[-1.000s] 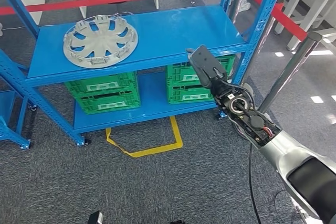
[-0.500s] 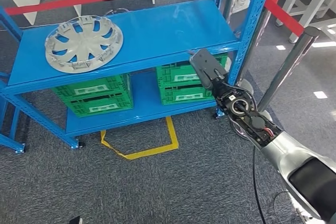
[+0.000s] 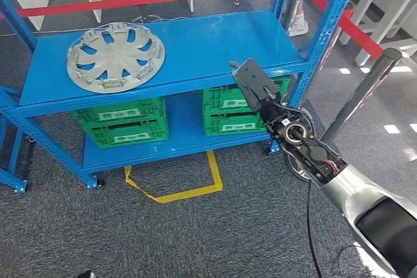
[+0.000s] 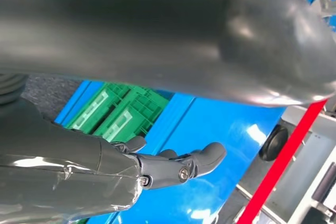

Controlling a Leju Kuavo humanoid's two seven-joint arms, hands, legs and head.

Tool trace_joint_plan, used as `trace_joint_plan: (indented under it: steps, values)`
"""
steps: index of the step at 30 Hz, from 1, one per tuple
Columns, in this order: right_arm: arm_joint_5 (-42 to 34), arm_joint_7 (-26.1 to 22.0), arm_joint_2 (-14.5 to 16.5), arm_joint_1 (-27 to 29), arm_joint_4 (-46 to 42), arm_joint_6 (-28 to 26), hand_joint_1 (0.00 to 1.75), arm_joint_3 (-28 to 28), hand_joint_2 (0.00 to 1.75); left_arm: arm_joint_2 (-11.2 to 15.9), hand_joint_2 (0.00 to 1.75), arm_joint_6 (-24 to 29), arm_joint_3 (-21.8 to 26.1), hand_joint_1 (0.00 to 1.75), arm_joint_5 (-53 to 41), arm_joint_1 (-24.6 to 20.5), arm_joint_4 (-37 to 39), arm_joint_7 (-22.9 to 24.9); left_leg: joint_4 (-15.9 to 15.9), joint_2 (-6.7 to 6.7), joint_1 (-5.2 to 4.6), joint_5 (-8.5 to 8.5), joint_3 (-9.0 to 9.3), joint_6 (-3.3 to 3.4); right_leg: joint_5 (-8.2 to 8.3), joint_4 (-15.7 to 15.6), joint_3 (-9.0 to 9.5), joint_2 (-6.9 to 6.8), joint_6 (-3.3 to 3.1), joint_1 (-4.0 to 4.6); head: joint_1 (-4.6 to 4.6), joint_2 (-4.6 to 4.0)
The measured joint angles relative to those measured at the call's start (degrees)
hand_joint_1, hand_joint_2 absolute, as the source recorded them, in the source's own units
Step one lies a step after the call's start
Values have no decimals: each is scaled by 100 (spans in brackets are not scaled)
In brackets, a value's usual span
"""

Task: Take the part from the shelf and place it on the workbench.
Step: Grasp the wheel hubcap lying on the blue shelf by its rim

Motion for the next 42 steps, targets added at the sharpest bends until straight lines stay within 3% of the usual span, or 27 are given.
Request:
trace_joint_plan:
  steps: [2, 3, 5, 7, 8, 11, 13, 16, 17, 18, 19, 21, 23, 26, 28, 31, 32, 33, 35, 37, 39, 42]
  values:
    - [0, 4, 0, 38, 0, -1, 0, -6, 0, 5, 175, 4, 1, 0, 4, 6, 0, 0, 6, -4, -10, -38, 49, 18, -84, 522, -314, -1, 25, 2, 18, 0]
    - [0, 4, 0, 50, -1, -1, 0, -8, 0, 7, 175, 4, 1, 0, 5, 8, 0, 0, 10, -7, -13, -61, 79, 18, 39, 472, -331, -2, 28, 2, 25, 0]
    - [1, 4, 0, 48, -2, -1, 0, -18, 0, 8, 175, 5, 1, 0, 7, 10, 0, 0, 18, -14, -16, -117, 155, 1, 525, -214, -77, -5, 6, 4, 52, 0]
    - [2, 4, 0, 28, -3, -2, 0, -26, 0, 7, 175, 5, 1, 0, 7, 6, 0, 0, 33, -16, -35, -163, 193, -30, 832, -929, 246, -9, -45, 34, 56, 0]
    - [2, 4, 0, 20, -3, -3, 0, -28, 0, 7, 175, 5, 1, 0, 7, 3, 0, 1, 42, -16, -42, -170, 184, -51, 860, -1112, 333, -9, -77, 52, 54, 0]
    - [2, 5, 1, 22, -8, -3, 0, -35, 0, 15, 175, 8, 1, 0, 13, 6, 1, 1, 118, 9, -49, -190, 127, -120, 816, -1233, 408, -7, -153, 50, 57, 0]
    - [7, 3, 3, 18, -20, 1, 0, -46, 0, 24, 175, 11, 1, 0, 18, 3, 2, -1, 549, 30, -72, -349, -25, -195, 822, -1298, 478, -15, -196, 2, 26, 0]
    - [13, 3, 4, -2, -29, 10, 0, -61, 0, 26, 175, 14, 1, 0, 28, -4, 2, -2, 1663, 26, -15, -815, -594, -282, 813, -1338, 535, -28, -230, -22, -48, 0]
    - [14, 4, 4, 2, -29, 13, 0, -62, 0, 25, 175, 14, 1, 0, 33, 1, 2, -2, 1882, 25, 22, -873, -763, -301, 804, -1338, 540, -29, -230, -29, -54, 0]
    - [14, 5, 4, 7, -29, 15, 0, -62, 0, 25, 175, 15, 1, 0, 39, 8, 3, -2, 1916, 27, 53, -819, -842, -322, 793, -1337, 549, -27, -223, -40, -55, 0]
    - [16, 7, 4, 11, -28, 18, 0, -62, 0, 26, 175, 19, 1, 0, 45, 12, 3, -2, 1737, 29, 84, -651, -812, -343, 778, -1334, 563, -24, -205, -57, -60, 0]
    - [21, 7, 4, 10, -28, 25, 0, -64, 0, 28, 175, 26, 2, 0, 59, 9, 4, -5, 914, 34, 150, -172, -506, -392, 733, -1317, 592, -17, -137, -92, -70, 0]
    - [28, 7, 4, -1, -30, 30, 0, -74, 0, 30, 175, 34, 3, 0, 74, -2, 4, -13, 277, 13, 173, 68, -245, -396, 685, -1296, 594, -1, -49, -86, -73, 0]
    - [35, 11, 5, -4, -36, 42, 0, -83, 0, 40, 175, 55, 4, 0, 99, -7, 4, -29, 156, -16, 148, 40, -186, -275, 656, -1342, 611, 8, 59, -94, -26, 0]
    - [41, 13, 4, -11, -36, 57, 0, -85, 0, 50, 175, 63, 9, 0, 122, -10, 4, -46, 136, -16, 139, 22, -143, -187, 516, -1141, 533, -9, 96, -109, 14, 0]
    - [53, 13, 4, -30, -26, 88, 0, -83, 0, 61, 175, 72, 26, 0, 166, -10, 5, -68, 127, -16, 87, -21, -88, -92, 58, -29, -7, -26, 54, -54, 98, 0]
    - [55, 13, 4, -25, -17, 96, 0, -79, 0, 63, 175, 77, 31, 0, 182, -5, 6, -70, 128, -18, 59, -37, -71, -67, -17, 289, -191, -25, 32, -28, 121, 0]
    - [55, 12, 4, -18, -9, 107, 0, -74, 0, 67, 175, 87, 34, 0, 198, 1, 7, -73, 129, -21, 30, -55, -48, -45, 13, 420, -293, -25, 1, -1, 141, 0]
    - [56, 8, 5, -15, -1, 131, 0, -68, 0, 71, 175, 108, 36, 0, 217, 12, 9, -81, 129, -35, -27, -95, 21, -17, 350, 57, -190, -24, -89, 55, 168, 0]
    - [57, 1, 7, -36, 1, 145, 0, -68, 0, 61, 175, 118, 36, 0, 224, 19, 9, -94, 118, -45, -65, -140, 94, -9, 725, -685, 138, -22, -224, 129, 156, 0]
    - [60, -4, 10, -67, 4, 153, 0, -66, 0, 48, 175, 122, 37, 0, 233, 24, 9, -104, 103, -45, -60, -156, 106, -31, 838, -1144, 366, -27, -310, 196, 136, 0]
    - [63, -14, 14, -82, 6, 157, 0, -64, 0, 55, 175, 128, 38, 0, 241, 42, 12, -107, 74, -32, -56, -163, 123, -103, 836, -1322, 469, -36, -313, 183, 170, 0]
